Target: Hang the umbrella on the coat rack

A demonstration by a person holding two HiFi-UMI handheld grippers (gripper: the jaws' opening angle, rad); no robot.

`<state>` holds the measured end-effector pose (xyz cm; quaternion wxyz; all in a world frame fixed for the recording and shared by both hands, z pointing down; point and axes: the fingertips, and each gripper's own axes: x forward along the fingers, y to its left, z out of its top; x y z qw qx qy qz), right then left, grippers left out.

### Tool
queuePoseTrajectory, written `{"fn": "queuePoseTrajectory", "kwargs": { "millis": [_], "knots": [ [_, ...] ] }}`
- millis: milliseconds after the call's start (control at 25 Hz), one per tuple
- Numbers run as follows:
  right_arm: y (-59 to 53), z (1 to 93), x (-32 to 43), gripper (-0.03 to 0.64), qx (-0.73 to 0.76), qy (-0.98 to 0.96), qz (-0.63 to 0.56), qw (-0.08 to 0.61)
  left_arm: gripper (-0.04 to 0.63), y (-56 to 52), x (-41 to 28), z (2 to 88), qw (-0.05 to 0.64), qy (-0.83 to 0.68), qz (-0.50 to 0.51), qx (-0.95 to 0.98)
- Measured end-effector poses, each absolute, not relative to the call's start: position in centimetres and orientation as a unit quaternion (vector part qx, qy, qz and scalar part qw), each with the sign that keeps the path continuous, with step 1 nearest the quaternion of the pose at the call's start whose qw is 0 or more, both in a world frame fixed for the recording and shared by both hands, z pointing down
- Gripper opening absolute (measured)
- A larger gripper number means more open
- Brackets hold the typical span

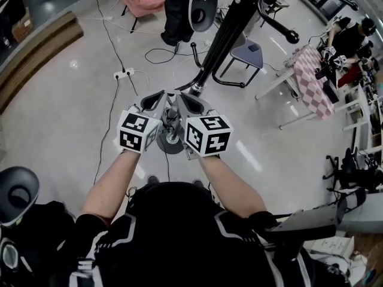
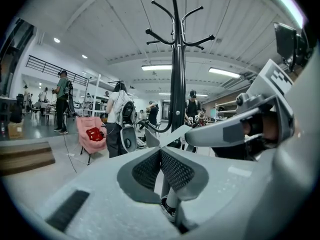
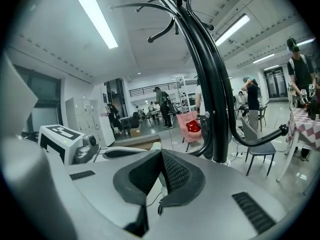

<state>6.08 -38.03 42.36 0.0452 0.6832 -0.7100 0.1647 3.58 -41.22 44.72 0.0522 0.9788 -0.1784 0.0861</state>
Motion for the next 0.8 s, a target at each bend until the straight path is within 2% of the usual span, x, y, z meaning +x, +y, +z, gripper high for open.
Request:
{"fn": "queuePoseTrajectory", "kwargs": {
  "millis": [800],
  "knots": [
    [-39.1,46.2,9.3,0.008,0.716,-0.678,0.16,0.038,0.012,-41.3,6.9,48.1,0.064,-0.136,0.117,0.982]
  ]
}}
